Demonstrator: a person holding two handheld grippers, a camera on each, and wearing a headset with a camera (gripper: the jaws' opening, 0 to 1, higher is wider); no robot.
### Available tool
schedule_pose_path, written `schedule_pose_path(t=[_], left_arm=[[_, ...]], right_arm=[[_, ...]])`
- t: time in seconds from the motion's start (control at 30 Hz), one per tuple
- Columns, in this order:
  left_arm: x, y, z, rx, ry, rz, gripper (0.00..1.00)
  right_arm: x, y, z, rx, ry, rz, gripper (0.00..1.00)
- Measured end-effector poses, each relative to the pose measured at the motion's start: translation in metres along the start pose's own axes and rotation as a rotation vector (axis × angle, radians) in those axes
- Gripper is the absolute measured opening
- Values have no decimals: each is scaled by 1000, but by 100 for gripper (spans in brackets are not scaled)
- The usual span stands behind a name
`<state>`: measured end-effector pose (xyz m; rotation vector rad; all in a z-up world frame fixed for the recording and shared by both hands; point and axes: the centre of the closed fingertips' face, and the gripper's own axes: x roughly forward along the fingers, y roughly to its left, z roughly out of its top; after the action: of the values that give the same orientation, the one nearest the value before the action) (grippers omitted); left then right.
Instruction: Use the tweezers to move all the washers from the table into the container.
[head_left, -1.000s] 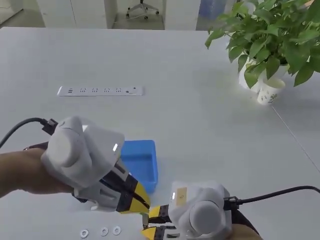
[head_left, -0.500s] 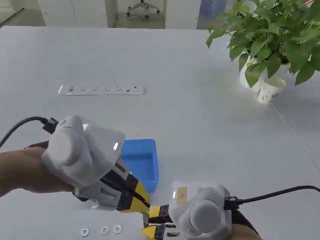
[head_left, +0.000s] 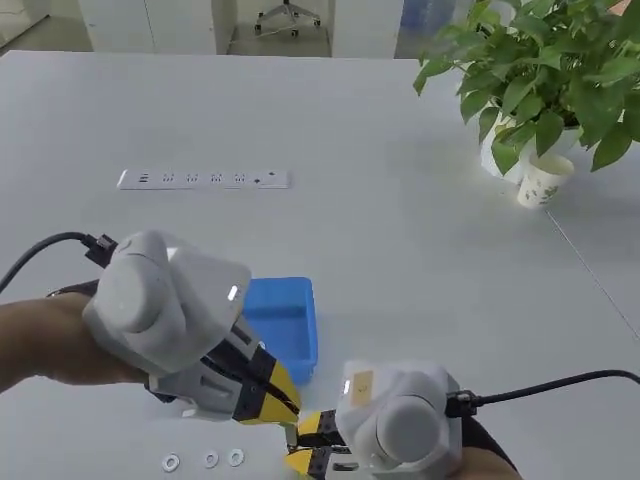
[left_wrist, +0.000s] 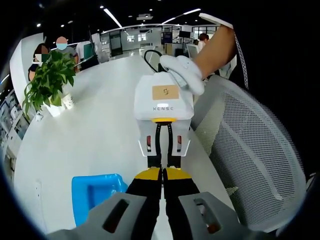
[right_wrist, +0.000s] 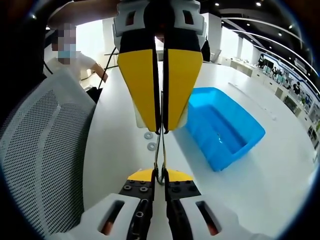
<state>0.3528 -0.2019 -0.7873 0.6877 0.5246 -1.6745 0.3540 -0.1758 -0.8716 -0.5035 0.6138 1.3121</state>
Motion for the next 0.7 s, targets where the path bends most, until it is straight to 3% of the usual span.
schedule_pose_path(t=[0.7], left_arm=[[-2,-1,0,-7,1,2,4]], right_arm=[[-1,1,1,-10,1,1,9]])
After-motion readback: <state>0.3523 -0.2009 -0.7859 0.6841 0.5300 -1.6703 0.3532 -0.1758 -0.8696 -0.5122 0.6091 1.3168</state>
